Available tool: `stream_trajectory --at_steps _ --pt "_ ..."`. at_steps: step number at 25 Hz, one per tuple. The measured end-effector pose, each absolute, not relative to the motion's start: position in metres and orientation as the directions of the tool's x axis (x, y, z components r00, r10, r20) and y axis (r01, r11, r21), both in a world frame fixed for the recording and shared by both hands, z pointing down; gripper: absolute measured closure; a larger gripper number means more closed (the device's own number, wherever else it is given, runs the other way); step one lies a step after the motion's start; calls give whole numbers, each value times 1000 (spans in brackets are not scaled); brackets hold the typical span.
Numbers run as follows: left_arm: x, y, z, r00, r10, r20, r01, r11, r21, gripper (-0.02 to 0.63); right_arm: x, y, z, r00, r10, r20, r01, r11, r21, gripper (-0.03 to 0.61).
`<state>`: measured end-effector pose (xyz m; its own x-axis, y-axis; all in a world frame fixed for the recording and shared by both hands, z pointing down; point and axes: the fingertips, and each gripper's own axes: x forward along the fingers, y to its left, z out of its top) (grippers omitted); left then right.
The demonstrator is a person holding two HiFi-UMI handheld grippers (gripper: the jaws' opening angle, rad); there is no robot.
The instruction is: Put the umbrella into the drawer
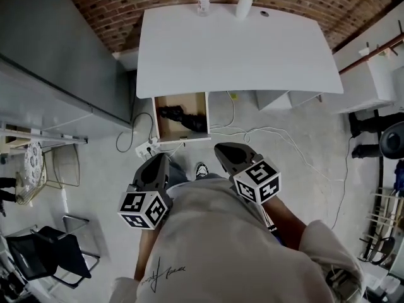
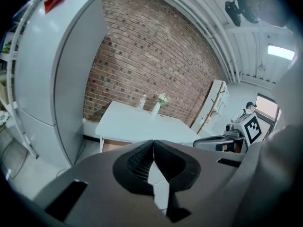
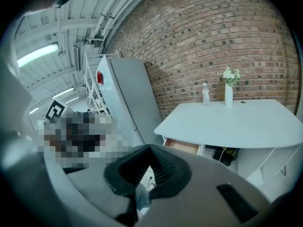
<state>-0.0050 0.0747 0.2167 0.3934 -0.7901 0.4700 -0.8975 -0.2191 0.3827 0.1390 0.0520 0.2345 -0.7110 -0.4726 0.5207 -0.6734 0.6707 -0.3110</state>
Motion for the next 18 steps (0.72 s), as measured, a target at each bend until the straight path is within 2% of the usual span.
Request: stream_trajectory --at_steps 18 --pt "3 76 230 385 -769 509 -907 -216 361 595 139 45 240 -694 -496 522 -687 673 -274 563"
